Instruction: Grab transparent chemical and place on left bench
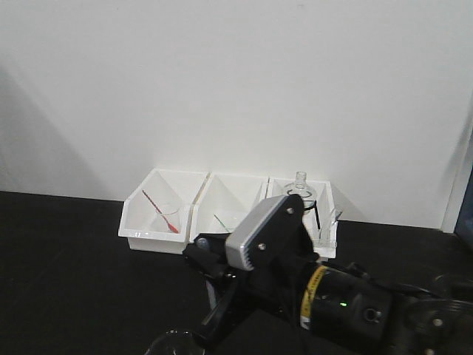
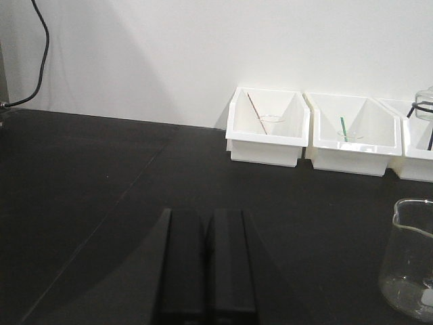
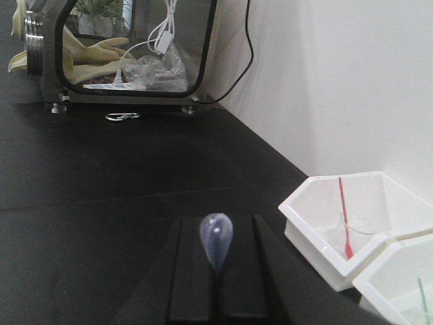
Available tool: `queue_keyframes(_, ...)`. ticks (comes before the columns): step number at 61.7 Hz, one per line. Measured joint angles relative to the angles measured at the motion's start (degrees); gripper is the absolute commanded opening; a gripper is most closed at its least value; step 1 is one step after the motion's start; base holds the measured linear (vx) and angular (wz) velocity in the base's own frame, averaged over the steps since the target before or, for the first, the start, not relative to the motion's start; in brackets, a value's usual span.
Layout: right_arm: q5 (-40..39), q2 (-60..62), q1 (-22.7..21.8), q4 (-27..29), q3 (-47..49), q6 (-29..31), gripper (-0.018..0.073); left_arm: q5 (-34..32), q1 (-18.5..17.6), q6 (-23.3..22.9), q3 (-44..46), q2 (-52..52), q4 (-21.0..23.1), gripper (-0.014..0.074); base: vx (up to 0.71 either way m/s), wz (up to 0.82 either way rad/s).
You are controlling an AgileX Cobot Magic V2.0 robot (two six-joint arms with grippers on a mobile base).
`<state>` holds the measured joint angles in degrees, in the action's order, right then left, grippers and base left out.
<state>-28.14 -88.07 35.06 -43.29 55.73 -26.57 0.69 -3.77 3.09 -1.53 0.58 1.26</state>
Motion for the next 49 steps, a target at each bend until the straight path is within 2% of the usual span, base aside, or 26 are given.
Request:
queue_keyframes(7,-0.4,-5.1,1.7,1.6,2.7,0.9,-0.0001,0.0,0.0,0.0,0.0,0.0,0.0,-0.0003,0.00,0.00)
queue_keyframes(16,-4.5,-10.0,2.3,2.7,4.1,0.9,0.0001,0.0,0.0,0.0,0.0,0.0,0.0,-0.0003,0.00,0.00)
queue_keyframes(25,-5.5,-14.5,2.6,2.8,4.3,0.8,0.0043,0.0,0.0,0.0,0.0,0.0,0.0,-0.0003,0.00,0.00)
queue_keyframes(39,-5.2,-19.7,2.7,4.6,4.3,-0.3,0.0195,0.0,0.0,0.0,0.0,0.0,0.0,-0.0003,0.00,0.00)
queue_keyframes(49,-4.6,-19.9,2.7,7.1,4.4,-0.6,0.0397,0.0,0.0,0.0,0.0,0.0,0.0,-0.0003,0.00,0.00)
